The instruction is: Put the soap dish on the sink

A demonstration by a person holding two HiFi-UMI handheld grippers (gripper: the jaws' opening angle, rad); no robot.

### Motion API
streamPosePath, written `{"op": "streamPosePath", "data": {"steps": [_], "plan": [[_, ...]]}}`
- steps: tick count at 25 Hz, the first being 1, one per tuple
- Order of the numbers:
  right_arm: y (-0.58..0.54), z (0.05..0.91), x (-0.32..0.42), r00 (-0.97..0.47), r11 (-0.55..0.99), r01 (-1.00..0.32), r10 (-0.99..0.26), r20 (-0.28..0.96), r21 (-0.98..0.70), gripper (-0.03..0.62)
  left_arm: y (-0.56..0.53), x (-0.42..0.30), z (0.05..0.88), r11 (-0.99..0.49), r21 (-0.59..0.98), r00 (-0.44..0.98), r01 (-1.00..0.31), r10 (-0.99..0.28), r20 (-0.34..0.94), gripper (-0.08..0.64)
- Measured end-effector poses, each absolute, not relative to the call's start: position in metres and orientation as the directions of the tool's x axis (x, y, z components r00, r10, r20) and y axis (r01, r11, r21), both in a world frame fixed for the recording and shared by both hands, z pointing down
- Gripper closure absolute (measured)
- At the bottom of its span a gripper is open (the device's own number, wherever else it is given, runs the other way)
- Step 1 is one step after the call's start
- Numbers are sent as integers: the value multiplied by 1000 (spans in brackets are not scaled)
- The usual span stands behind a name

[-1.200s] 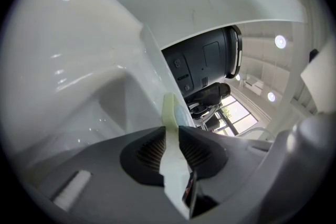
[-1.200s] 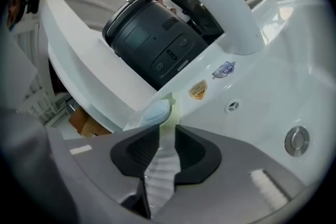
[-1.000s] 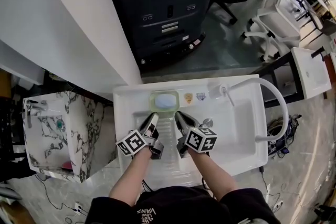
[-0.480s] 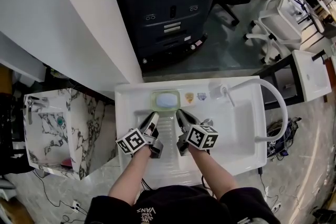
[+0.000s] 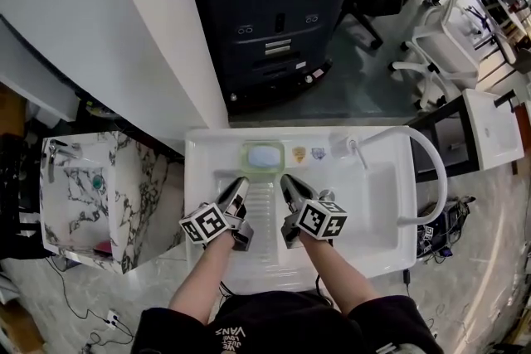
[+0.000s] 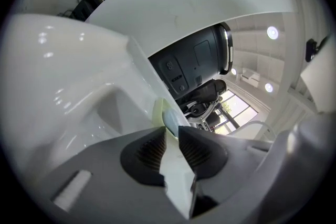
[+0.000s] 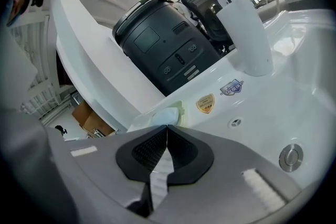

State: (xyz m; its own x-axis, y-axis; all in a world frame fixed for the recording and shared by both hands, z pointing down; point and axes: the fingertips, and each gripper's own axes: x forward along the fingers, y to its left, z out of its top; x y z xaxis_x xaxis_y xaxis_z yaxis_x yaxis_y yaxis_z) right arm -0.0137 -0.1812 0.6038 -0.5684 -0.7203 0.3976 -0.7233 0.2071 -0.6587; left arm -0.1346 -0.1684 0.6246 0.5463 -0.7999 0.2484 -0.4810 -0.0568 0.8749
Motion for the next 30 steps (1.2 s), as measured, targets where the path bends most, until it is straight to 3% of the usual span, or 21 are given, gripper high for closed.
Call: {"op": "streamPosePath", "data": {"steps": [6,10,30], "plan": [[-167,583,-10,-606,275,-713,-704,370,-644,589,-153,-135,600,-104,826,515,-555,-822,242,453],[-152,569,-6,-642,333,-697,-684,347,-635,589,-138,-132,583,-126,789,492,-601,-836,241,506],[-83,526,23,-777,529,-597,-568,271,-603,589,-47,-98,537,-125,669,365,-733,-902,231,508]]}}
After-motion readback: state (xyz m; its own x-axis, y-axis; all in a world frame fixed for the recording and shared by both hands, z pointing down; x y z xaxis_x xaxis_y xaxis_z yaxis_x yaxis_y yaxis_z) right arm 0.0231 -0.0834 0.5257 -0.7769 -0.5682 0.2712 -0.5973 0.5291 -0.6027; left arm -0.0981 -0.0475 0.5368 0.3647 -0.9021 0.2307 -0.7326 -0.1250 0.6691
